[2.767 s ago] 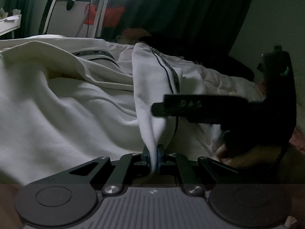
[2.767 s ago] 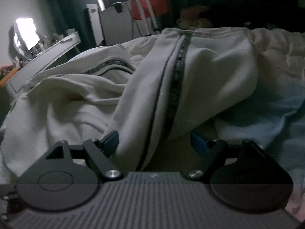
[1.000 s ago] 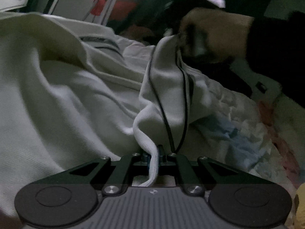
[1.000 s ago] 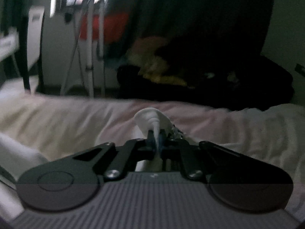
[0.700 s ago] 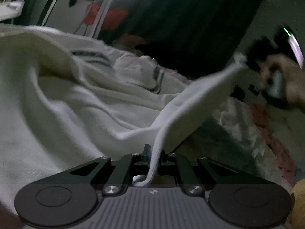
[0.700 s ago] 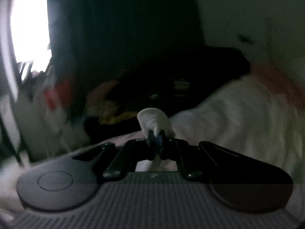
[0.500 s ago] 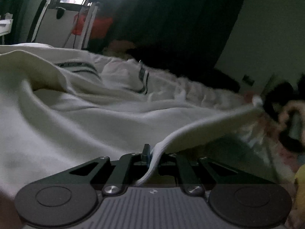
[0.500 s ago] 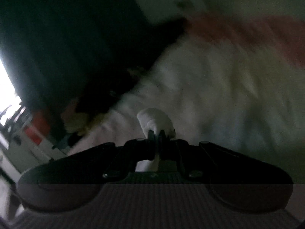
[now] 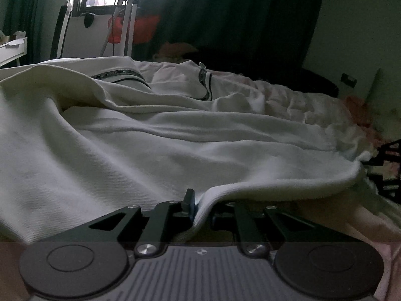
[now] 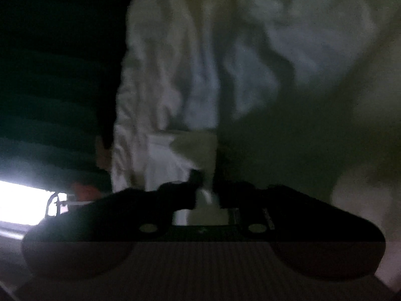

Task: Fold clothes
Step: 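Fold the pant leg over with the left gripper while the right gripper lifts its edge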

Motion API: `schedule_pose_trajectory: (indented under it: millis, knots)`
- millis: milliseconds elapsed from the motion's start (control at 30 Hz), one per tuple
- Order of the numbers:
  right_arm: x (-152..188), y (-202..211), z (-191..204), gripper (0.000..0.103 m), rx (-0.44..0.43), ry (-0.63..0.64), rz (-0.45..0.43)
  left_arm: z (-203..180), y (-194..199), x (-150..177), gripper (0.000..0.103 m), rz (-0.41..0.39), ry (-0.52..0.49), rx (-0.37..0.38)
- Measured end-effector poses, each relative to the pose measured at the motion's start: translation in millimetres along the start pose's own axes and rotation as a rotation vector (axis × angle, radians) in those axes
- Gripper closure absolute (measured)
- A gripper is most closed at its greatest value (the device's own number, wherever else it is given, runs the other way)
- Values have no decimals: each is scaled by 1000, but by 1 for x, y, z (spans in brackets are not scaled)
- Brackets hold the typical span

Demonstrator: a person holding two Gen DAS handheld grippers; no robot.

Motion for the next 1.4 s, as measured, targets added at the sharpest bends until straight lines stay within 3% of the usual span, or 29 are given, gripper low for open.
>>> schedule_pose_trajectory:
  millis: [67, 133, 433, 500, 633, 667, 767, 900, 1000, 1167, 1233, 1300, 1367, 1400]
  knots:
    - [8, -2, -5, 52, 2, -28, 28, 0, -1, 0, 89, 1, -2, -2]
    - [14, -5, -4, 44, -2, -21, 46, 1, -1, 0, 89, 2, -1, -1]
    - [24, -28, 2, 44, 37, 110, 76, 4, -3, 2, 88, 7, 14, 4]
    - [22, -31, 6, 49, 36, 177, 81, 4, -2, 2, 88, 5, 19, 7]
    - [14, -35, 11, 84, 42, 229, 73, 5, -1, 1, 88, 0, 28, 14]
    - [12, -37, 14, 89, 25, 229, 75, 5, -1, 0, 88, -3, 29, 16]
    - [8, -37, 25, 94, -28, 256, 61, 2, 0, -3, 88, -19, 12, 25]
    - [13, -13, 62, 96, -149, 409, -34, -9, 4, -8, 88, -55, -52, 41]
    - [14, 4, 76, 97, -215, 434, -96, -15, 6, -11, 88, -81, -73, 54]
    - [4, -11, 60, 97, -63, 501, -147, -17, 3, -8, 88, -67, -70, 65]
    - [-1, -20, 48, 97, 6, 498, -131, -17, 2, -7, 86, -52, -61, 71]
    - [-6, -27, 36, 97, 56, 475, -111, -15, 4, -5, 64, -26, -39, 71]
    - [-6, -26, 34, 98, 50, 452, -107, -6, 10, -3, 47, 6, 3, 36]
    - [-6, -25, 34, 98, 44, 445, -107, 0, 17, -2, 44, 20, 28, 40]
Point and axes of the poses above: each gripper's, at about its wrist camera, not at the fingertips, and y roughly against the way its jaws point, z to its left, x to its underside, the point moved 9 cm from there along -y, roughly the way its jaws point, and after that the axes turned 12 degrees about -y, right-handed, at the moved point
